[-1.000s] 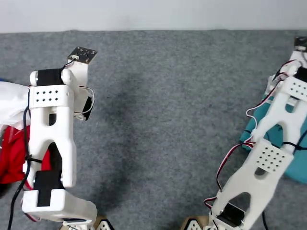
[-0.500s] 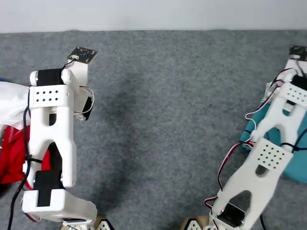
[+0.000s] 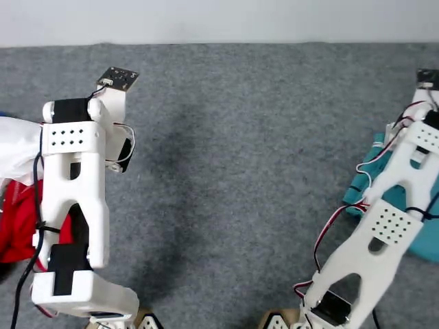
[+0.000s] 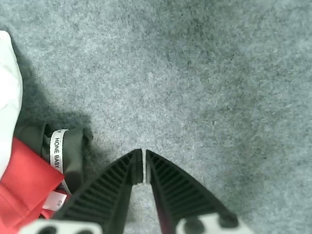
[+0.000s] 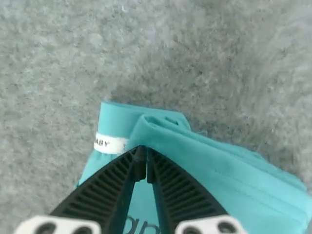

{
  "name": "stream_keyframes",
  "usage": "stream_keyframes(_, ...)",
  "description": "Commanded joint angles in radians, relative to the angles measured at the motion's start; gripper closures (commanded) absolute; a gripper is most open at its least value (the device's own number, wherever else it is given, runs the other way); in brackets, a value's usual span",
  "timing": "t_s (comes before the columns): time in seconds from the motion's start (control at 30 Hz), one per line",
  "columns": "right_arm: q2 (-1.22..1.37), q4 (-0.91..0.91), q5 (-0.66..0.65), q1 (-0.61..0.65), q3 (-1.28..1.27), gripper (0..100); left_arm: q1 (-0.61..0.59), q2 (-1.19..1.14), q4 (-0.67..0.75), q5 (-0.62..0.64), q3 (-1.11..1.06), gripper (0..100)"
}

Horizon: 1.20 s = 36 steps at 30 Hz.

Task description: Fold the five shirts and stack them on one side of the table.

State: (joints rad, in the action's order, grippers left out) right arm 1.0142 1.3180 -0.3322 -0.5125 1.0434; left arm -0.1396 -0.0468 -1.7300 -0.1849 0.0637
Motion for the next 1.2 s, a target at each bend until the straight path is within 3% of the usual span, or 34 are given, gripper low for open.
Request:
stream_keyframes(0.0,-0.031,0.056,-0.009,-0.015,0.115,98.7,-0.009,0.054,-0.023,-0.006,0.004,97)
stream_keyframes(0.17,-0.024,0.120,-0.006,0.007,0.236,98.0,-0.008,0.054,-0.023,-0.006,0.004,97)
stream_keyframes(0.37,-0.012,0.143,-0.002,0.025,0.245,86.2,-0.008,0.054,-0.023,-0.003,0.002,97)
stream_keyframes(0.73,0.133,0.025,-0.008,0.024,0.247,88.8,-0.009,0.055,-0.023,-0.003,0.002,97)
stream_keyframes(0.9,0.139,0.027,-0.046,0.028,0.249,99.5,-0.006,0.055,-0.023,-0.003,0.002,97)
stream_keyframes(1.17,0.117,0.137,-0.078,0.030,0.311,98.8,-0.005,0.055,-0.023,-0.003,0.002,97)
